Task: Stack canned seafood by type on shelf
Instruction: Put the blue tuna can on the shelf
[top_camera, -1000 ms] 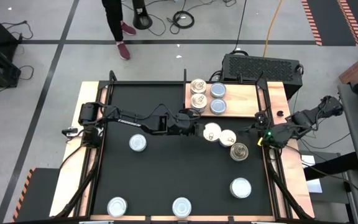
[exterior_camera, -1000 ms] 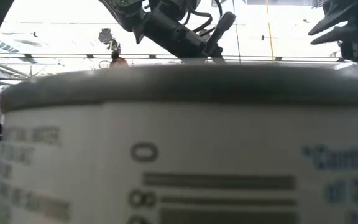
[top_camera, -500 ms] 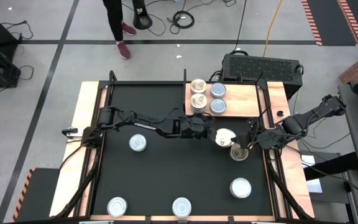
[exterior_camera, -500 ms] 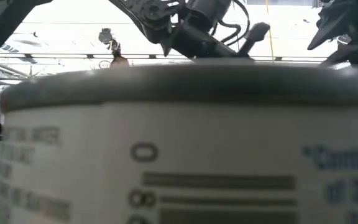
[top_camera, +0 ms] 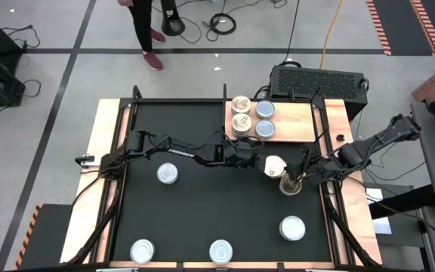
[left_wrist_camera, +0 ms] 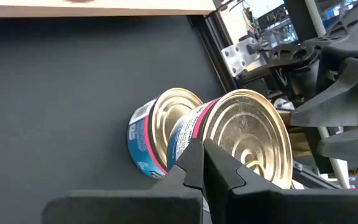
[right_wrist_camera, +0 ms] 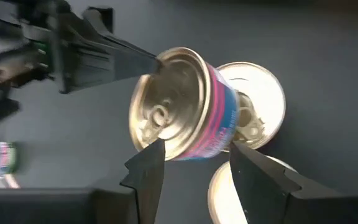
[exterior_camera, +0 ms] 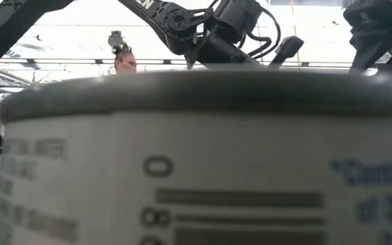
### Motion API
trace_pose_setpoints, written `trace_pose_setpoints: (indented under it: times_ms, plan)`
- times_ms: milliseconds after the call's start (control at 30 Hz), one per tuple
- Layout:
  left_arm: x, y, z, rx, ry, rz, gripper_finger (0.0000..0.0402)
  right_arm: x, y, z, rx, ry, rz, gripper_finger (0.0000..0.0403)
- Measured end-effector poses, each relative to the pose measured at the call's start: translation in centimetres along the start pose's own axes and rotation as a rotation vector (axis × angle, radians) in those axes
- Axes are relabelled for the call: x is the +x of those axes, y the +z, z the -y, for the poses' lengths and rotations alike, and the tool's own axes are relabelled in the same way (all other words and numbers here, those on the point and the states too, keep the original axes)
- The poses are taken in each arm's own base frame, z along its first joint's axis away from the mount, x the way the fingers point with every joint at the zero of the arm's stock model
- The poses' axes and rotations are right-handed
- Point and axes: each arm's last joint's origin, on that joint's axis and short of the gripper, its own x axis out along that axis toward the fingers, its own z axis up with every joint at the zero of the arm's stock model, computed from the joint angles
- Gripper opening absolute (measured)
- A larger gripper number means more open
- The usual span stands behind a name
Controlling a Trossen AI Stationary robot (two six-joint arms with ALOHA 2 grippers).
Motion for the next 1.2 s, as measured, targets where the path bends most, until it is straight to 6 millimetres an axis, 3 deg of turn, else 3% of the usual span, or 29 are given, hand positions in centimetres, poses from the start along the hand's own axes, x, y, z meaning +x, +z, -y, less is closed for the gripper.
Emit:
trace_pose_setpoints:
  times_ms: [400,733,1200]
  plan:
    - [0.0,0.1,-0.1,0.022,0.008,0.012,0.0000,1.2,0.3,-0.2,0.039,-0.009,0.058,0.0167]
    - [0.0,0.1,-0.1,0.039,0.012,0.017,0.0000,2.8,-0.2,0.8,0.112,-0.017,0.061,0.0163]
    - [0.0,0.3,-0.1,0.072,0.005,0.016,0.0000,4.3,-0.9,0.6,0.092,-0.116,0.074,0.0091]
